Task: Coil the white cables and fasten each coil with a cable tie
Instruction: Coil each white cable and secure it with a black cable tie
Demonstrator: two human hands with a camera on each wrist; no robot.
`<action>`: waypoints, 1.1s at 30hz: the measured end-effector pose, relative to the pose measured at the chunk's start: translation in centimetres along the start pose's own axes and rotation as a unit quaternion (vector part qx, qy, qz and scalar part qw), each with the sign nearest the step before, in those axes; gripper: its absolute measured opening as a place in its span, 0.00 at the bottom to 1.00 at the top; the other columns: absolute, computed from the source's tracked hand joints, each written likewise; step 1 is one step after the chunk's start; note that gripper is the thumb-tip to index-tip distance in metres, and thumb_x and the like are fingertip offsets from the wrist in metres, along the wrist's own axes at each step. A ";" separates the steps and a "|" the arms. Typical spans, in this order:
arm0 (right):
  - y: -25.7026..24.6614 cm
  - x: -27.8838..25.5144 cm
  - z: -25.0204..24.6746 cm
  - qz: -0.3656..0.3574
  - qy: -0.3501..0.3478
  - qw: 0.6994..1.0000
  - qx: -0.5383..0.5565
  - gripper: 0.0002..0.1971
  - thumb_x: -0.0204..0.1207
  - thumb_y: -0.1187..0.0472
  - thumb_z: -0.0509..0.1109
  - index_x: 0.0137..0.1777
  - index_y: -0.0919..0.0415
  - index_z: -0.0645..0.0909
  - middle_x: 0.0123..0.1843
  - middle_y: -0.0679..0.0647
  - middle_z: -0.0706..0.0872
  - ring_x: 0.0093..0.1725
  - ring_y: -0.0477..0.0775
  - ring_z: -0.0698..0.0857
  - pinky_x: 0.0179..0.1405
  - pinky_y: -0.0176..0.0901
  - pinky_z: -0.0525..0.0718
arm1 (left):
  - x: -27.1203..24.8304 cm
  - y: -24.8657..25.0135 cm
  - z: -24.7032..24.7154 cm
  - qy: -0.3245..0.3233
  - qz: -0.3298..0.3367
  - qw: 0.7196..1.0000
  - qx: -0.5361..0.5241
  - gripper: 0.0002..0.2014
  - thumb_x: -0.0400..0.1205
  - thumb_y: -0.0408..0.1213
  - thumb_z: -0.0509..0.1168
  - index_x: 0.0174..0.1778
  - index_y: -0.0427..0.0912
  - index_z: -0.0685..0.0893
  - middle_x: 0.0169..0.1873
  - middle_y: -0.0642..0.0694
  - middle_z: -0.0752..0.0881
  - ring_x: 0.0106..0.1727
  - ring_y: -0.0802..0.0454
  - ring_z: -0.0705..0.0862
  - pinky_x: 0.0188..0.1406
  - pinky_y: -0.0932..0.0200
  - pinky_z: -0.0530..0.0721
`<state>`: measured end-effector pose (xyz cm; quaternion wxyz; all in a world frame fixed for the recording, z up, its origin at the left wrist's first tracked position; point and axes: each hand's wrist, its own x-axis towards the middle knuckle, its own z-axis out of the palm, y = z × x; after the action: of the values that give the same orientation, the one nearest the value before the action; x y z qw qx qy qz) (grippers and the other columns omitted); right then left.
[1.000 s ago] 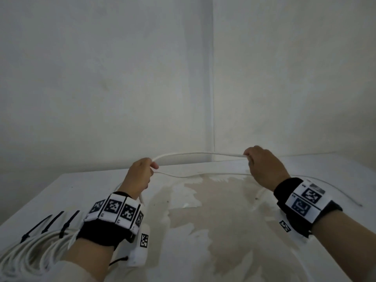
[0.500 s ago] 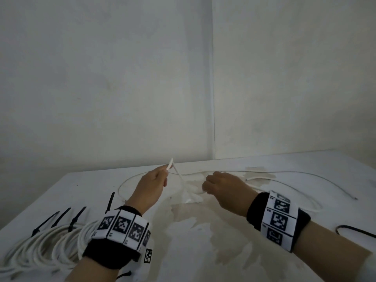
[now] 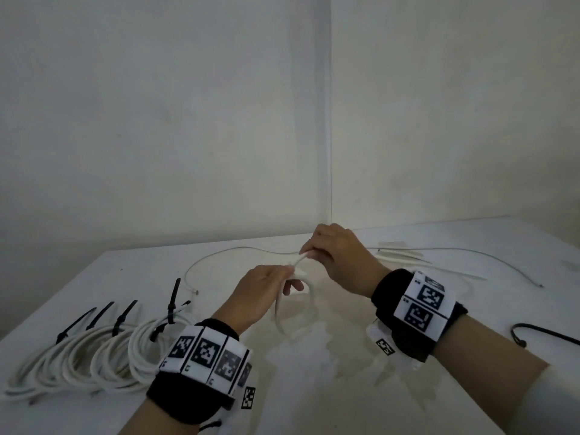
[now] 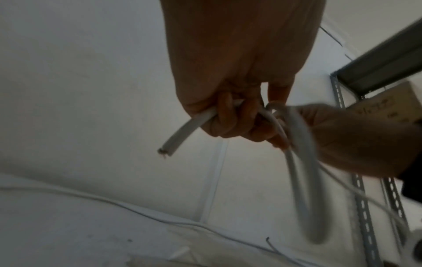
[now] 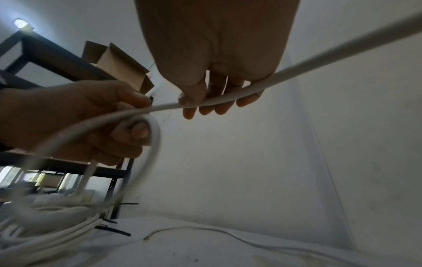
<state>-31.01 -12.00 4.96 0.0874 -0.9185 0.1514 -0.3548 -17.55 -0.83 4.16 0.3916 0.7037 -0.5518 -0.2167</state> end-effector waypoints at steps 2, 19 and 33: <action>0.3 -0.2 0.3 0.048 0.000 0.998 0.046 0.07 0.77 0.66 0.65 0.46 0.66 0.85 0.39 0.59 0.84 0.39 0.56 0.77 0.42 0.47 0.73 | -0.5 0.6 0.2 0.006 0.001 0.998 -0.058 0.22 0.86 0.44 0.53 0.29 0.48 0.85 0.25 0.56 0.75 0.24 0.65 0.73 0.26 0.74 0.68; -1.0 -0.7 0.1 0.153 -0.047 0.973 0.164 0.10 0.83 0.59 0.59 0.53 0.60 0.82 0.31 0.42 0.78 0.30 0.34 0.77 0.33 0.25 0.72 | -1.3 0.4 -1.8 0.015 -0.036 0.986 -0.162 0.15 0.85 0.41 0.55 0.41 0.43 0.85 0.33 0.56 0.80 0.31 0.56 0.67 0.34 0.65 0.69; -1.3 -0.6 0.2 0.181 -0.076 0.963 0.186 0.12 0.83 0.57 0.59 0.54 0.52 0.84 0.49 0.47 0.86 0.51 0.49 0.82 0.58 0.46 0.78 | -1.2 1.1 -2.3 0.017 0.011 0.999 -0.049 0.15 0.86 0.43 0.52 0.43 0.45 0.83 0.33 0.54 0.74 0.35 0.62 0.72 0.32 0.77 0.71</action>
<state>-31.01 -10.57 4.76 0.3312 -0.8674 0.2393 -0.2841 -16.86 0.92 6.24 0.4372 0.6811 -0.5417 -0.2270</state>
